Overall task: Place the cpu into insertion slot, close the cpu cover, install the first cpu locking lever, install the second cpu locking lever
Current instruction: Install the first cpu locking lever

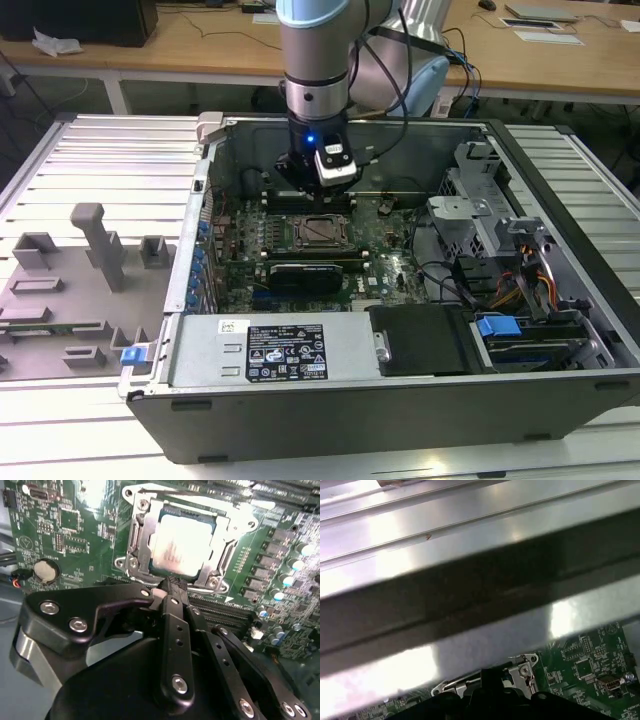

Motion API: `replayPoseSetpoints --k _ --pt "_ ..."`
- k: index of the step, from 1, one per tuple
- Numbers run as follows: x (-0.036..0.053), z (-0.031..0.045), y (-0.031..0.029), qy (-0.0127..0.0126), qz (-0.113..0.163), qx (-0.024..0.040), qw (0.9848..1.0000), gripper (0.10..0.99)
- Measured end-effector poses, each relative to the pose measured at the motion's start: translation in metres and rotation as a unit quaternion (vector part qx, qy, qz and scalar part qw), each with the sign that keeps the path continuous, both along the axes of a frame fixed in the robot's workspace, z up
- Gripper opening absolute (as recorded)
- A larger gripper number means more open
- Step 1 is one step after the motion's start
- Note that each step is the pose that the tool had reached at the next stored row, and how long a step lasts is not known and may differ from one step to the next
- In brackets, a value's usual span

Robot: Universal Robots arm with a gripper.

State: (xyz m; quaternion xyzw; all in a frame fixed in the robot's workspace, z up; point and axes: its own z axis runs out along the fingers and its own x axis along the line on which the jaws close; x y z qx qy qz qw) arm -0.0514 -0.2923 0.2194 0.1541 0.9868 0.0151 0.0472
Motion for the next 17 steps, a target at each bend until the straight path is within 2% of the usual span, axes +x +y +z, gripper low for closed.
replayPoseSetpoints --k 1,8,12,13,14,15,16,17 --pt "0.0 0.0 -0.0036 0.0 0.0 0.0 1.0 0.106" --pt "0.0 0.0 -0.0193 0.0 0.0 -0.0004 1.0 0.106" --pt "0.0 0.0 -0.0253 0.0004 0.0 -0.0035 1.0 0.106" --pt "0.0001 -0.0001 -0.0261 0.0007 0.002 -0.0051 1.0 0.106" --pt "0.0 -0.0002 -0.0265 0.0022 0.007 -0.0105 0.9999 0.106" --pt "0.0 -0.0005 -0.0265 0.0045 0.016 -0.0187 0.9997 0.106" --pt "0.0 -0.0006 -0.0265 0.0055 0.024 -0.0234 0.9994 0.106" --pt "0.0001 -0.0006 -0.0265 0.0056 0.03 -0.0248 0.9992 0.106"
